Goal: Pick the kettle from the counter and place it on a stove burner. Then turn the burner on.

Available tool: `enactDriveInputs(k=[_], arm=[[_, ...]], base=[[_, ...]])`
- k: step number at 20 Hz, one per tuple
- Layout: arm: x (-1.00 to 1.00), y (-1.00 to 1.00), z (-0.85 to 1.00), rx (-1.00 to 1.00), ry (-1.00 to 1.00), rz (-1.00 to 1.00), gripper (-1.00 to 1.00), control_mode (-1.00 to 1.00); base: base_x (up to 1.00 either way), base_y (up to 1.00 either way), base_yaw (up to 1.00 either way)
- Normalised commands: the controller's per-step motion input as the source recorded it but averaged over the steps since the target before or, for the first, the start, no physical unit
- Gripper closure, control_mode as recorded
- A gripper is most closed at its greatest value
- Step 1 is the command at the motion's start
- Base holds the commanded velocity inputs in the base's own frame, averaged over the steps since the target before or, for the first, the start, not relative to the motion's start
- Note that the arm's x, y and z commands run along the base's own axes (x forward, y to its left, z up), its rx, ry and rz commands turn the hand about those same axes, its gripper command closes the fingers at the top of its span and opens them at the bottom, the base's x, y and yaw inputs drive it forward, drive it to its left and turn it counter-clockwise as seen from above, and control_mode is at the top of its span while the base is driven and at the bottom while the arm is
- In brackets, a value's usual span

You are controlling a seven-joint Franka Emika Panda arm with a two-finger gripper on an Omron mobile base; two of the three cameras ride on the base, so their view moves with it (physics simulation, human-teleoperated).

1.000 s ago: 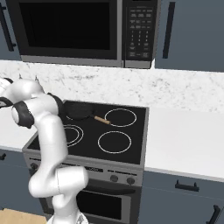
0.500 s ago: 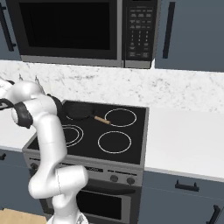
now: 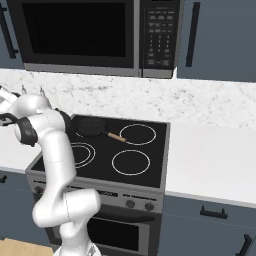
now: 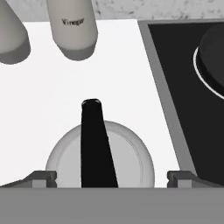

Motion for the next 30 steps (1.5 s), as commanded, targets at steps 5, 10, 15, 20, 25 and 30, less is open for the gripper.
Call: enactDriveInputs(k=[5, 10, 15, 20, 25, 30], arm=[[0.03, 0.0, 0.0, 0.0, 0.0, 0.0, 1.0, -1.0], [-0.01, -0.06, 0.0, 0.0, -0.02, 0.0, 1.0, -1.0], [-0.25, -0.37, 0.03, 0.0, -0.07, -0.01, 1.0, -1.0], [-0.7, -0.8, 0.12, 0.01, -0.1, -0.1, 1.0, -1.0], [-0.5, -1.0, 0.03, 0.01, -0.1, -0.2, 1.0, -1.0], [-0.07, -1.0, 0.06, 0.05, -0.11, -0.25, 1.0, -1.0]], base=[[0.0, 0.0, 0.0], [0.0, 0.0, 0.0], [0.0, 0.0, 0.0], [0.0, 0.0, 0.0], [0.0, 0.0, 0.0], [0.0, 0.0, 0.0]])
